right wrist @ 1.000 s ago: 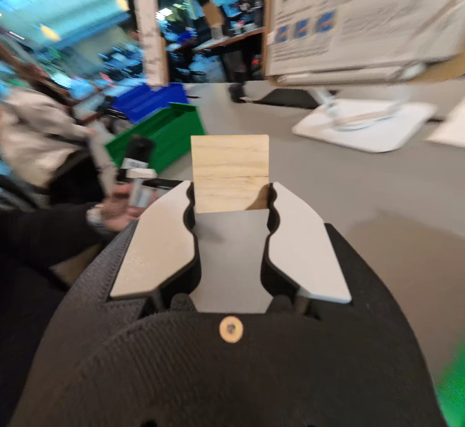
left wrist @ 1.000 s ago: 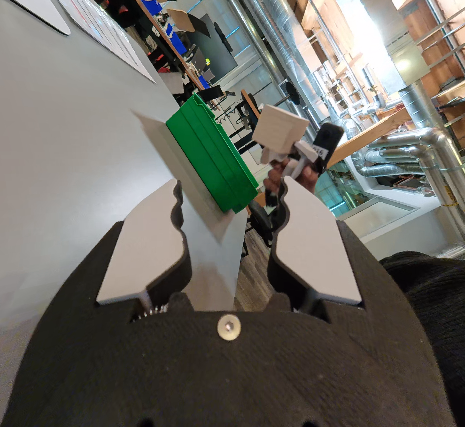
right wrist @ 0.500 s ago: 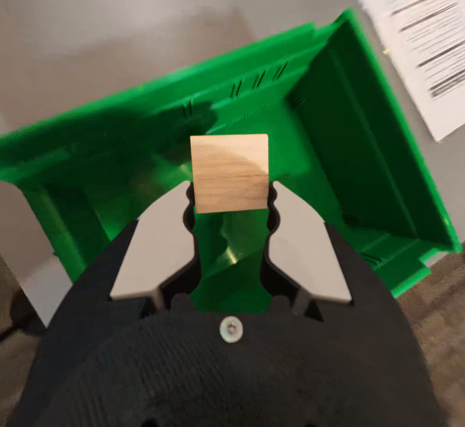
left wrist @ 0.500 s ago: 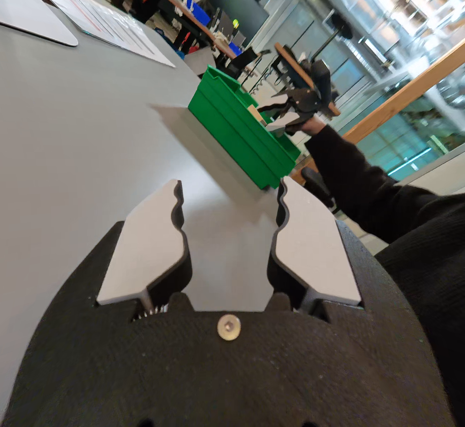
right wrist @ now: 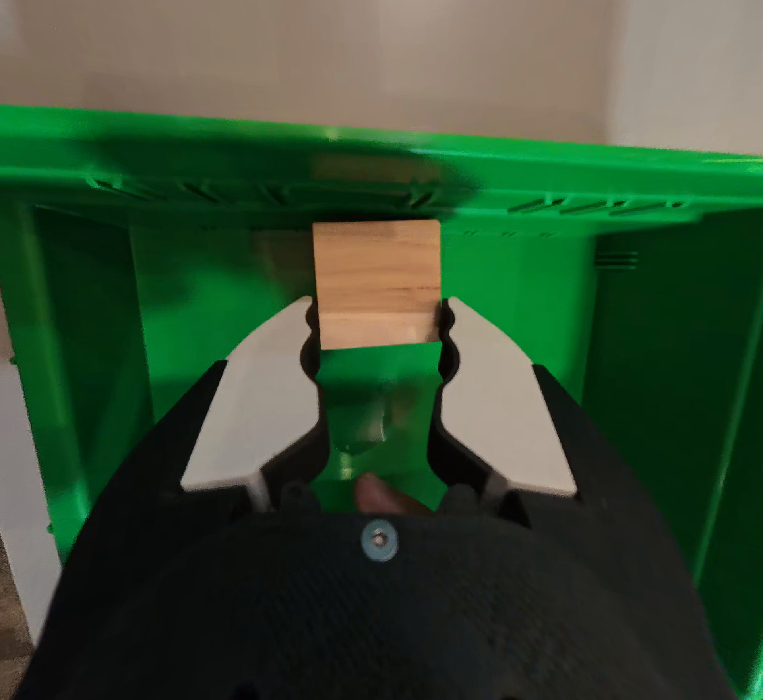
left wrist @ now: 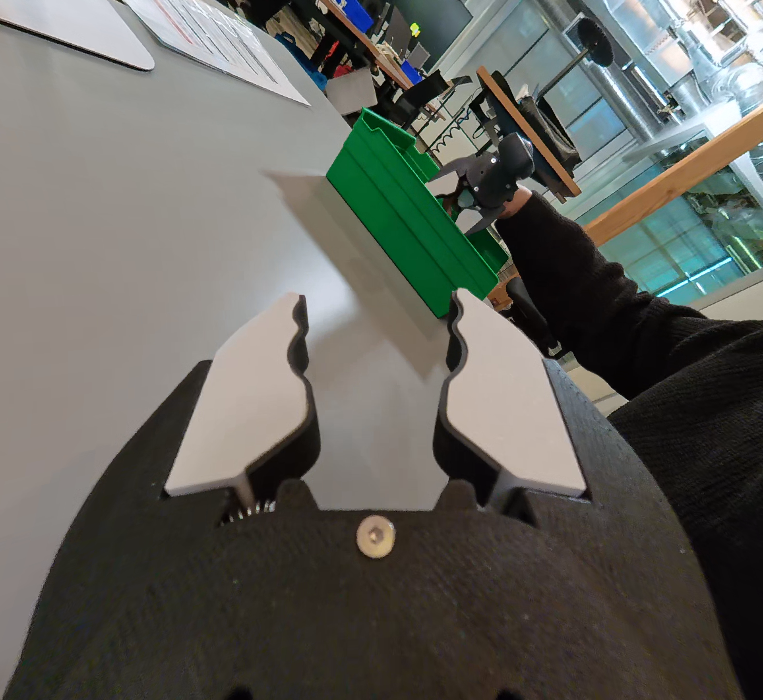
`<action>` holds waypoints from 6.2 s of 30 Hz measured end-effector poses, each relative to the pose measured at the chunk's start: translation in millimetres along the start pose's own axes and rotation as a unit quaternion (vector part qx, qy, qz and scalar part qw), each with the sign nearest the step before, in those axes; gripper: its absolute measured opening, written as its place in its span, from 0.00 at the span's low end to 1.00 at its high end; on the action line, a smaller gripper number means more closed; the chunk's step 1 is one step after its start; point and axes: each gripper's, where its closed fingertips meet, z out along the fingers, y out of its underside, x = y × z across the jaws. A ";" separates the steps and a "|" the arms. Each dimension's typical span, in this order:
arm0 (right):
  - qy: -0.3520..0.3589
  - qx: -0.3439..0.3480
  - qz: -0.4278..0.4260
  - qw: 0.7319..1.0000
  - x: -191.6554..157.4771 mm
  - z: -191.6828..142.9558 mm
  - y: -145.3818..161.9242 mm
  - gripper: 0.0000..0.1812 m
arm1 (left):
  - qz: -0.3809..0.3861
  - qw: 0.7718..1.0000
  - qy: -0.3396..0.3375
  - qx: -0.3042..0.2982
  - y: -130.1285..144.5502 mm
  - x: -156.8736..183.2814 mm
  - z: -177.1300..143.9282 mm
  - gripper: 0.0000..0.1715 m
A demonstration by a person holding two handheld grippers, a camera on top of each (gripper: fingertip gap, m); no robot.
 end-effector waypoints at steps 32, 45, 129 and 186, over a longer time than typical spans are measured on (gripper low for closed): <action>0.179 0.174 0.099 0.963 9.9 -99.8 -58.6 0.51 | 0.019 0.999 -0.021 0.034 -8.5 -6.9 -30.6 0.39; 0.012 0.660 0.293 0.692 -113.3 -88.9 -275.1 0.54 | 0.266 0.962 -0.049 0.031 -41.0 18.3 -64.1 0.37; -0.115 0.464 0.277 0.834 -141.7 54.2 -324.9 0.24 | 0.044 0.988 0.130 -0.066 55.4 43.5 -28.8 0.26; 0.251 0.046 -0.017 0.967 7.4 -109.4 -90.9 0.23 | 0.045 0.988 0.124 -0.077 62.5 36.2 -21.4 0.45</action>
